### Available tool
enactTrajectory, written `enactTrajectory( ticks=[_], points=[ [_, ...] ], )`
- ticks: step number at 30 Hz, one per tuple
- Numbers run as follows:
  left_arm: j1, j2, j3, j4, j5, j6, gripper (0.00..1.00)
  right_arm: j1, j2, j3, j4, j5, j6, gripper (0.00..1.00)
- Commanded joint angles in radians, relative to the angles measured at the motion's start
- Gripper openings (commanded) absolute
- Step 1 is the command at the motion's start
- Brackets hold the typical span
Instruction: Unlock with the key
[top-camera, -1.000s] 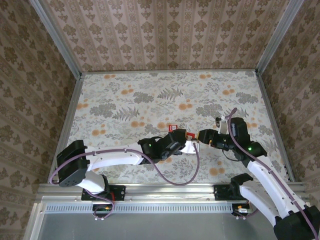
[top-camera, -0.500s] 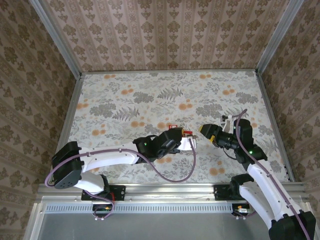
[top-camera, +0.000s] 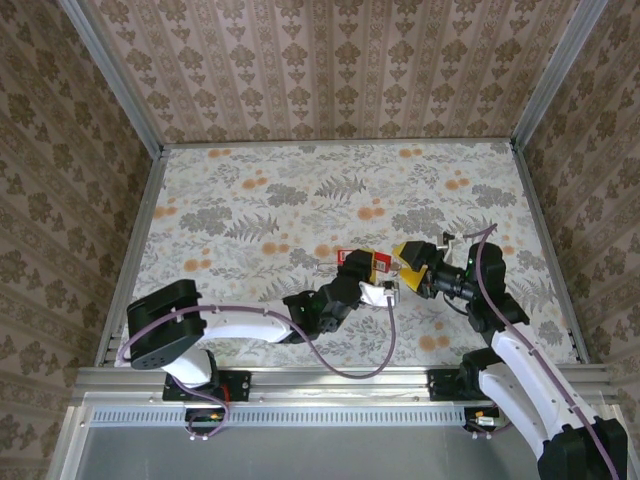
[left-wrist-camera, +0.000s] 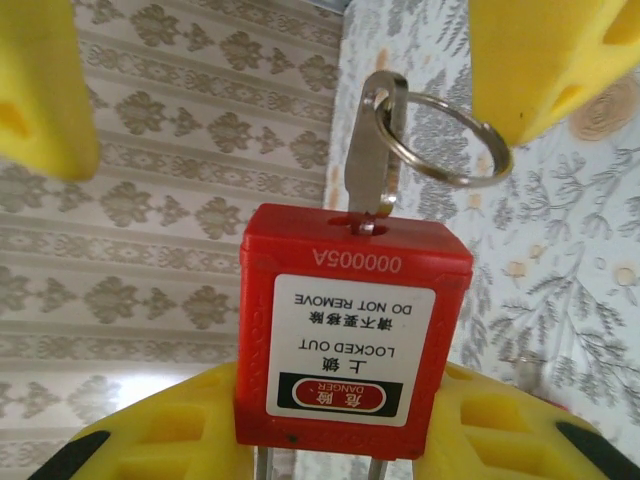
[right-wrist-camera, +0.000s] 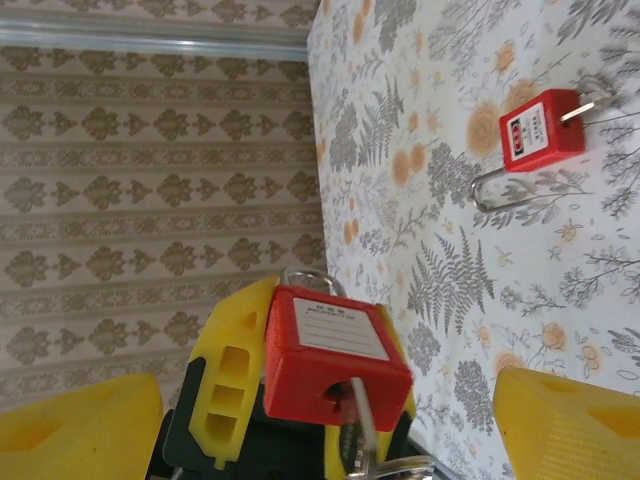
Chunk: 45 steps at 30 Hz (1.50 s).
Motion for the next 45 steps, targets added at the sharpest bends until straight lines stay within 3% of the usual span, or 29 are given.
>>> enactTrajectory(
  ticks=[1, 7, 15, 24, 29, 32, 35, 45],
  points=[
    [-0.015, 0.022, -0.015, 0.28, -0.069, 0.159, 0.09, 0.009, 0.002, 0.003, 0.06, -0.077, 0.019, 0.86],
    [-0.018, 0.075, -0.025, 0.428, -0.075, 0.247, 0.1, 0.011, 0.0, -0.025, 0.096, -0.078, 0.013, 0.75],
    [-0.041, 0.092, -0.021, 0.444, -0.077, 0.249, 0.1, 0.012, 0.037, -0.014, 0.139, -0.092, 0.008, 0.6],
    [-0.05, 0.082, -0.033, 0.464, -0.074, 0.231, 0.09, 0.023, 0.072, -0.006, 0.203, -0.084, 0.029, 0.56],
    [-0.051, 0.098, -0.024, 0.477, -0.069, 0.231, 0.09, 0.033, 0.093, 0.006, 0.224, -0.08, 0.038, 0.41],
    [-0.053, 0.1, -0.022, 0.483, -0.066, 0.232, 0.09, 0.034, 0.097, 0.011, 0.226, -0.083, 0.037, 0.42],
    [-0.056, 0.096, -0.02, 0.48, -0.06, 0.223, 0.09, 0.036, 0.102, 0.015, 0.222, -0.081, 0.034, 0.51],
    [-0.06, 0.095, -0.018, 0.477, -0.051, 0.213, 0.09, 0.036, 0.141, 0.029, 0.255, -0.078, 0.026, 0.51]
  ],
)
